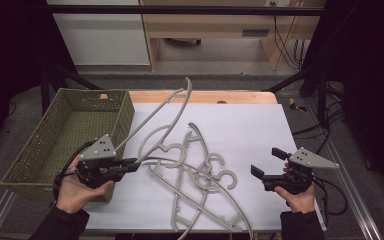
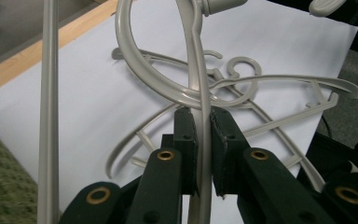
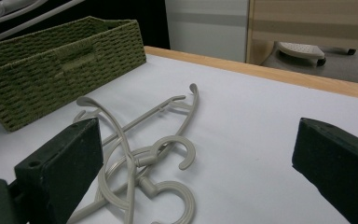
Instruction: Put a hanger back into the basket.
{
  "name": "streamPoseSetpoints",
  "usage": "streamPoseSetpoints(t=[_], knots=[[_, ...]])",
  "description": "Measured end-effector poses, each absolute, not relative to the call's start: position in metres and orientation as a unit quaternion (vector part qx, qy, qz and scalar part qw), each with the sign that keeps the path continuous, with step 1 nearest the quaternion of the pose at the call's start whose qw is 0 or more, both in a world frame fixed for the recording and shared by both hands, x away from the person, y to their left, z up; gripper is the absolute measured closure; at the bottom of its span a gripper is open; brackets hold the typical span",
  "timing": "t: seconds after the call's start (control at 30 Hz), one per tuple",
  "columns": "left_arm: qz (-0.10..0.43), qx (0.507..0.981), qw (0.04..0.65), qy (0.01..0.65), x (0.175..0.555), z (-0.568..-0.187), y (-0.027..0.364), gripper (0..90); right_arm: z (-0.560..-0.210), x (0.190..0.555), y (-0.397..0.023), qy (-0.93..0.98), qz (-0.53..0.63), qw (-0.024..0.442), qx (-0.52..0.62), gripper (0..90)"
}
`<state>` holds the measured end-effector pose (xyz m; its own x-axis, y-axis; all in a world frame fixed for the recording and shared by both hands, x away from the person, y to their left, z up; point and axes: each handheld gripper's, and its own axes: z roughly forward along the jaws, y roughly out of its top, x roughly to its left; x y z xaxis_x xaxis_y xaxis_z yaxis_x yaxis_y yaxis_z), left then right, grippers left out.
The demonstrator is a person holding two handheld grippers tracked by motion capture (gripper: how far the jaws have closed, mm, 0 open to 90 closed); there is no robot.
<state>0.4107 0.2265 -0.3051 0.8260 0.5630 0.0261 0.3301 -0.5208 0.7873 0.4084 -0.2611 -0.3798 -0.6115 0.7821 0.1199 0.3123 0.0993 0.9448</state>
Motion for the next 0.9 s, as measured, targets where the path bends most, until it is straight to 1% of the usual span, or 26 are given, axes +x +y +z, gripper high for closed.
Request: streamPoseSetpoints(t=[0.33, 0.9], knots=[[0.152, 0.854, 0.410, 0.281, 0.433, -0.293, 0.258, 81.6, -0.380, 0.409, -0.261, 0.709, 0.550, 0.214, 0.386, 2.0], [0.144, 0.849, 0.391, 0.324, 0.465, -0.298, 0.318, 81.6, -0.380, 0.409, -0.262, 0.709, 0.549, 0.215, 0.387, 2.0]])
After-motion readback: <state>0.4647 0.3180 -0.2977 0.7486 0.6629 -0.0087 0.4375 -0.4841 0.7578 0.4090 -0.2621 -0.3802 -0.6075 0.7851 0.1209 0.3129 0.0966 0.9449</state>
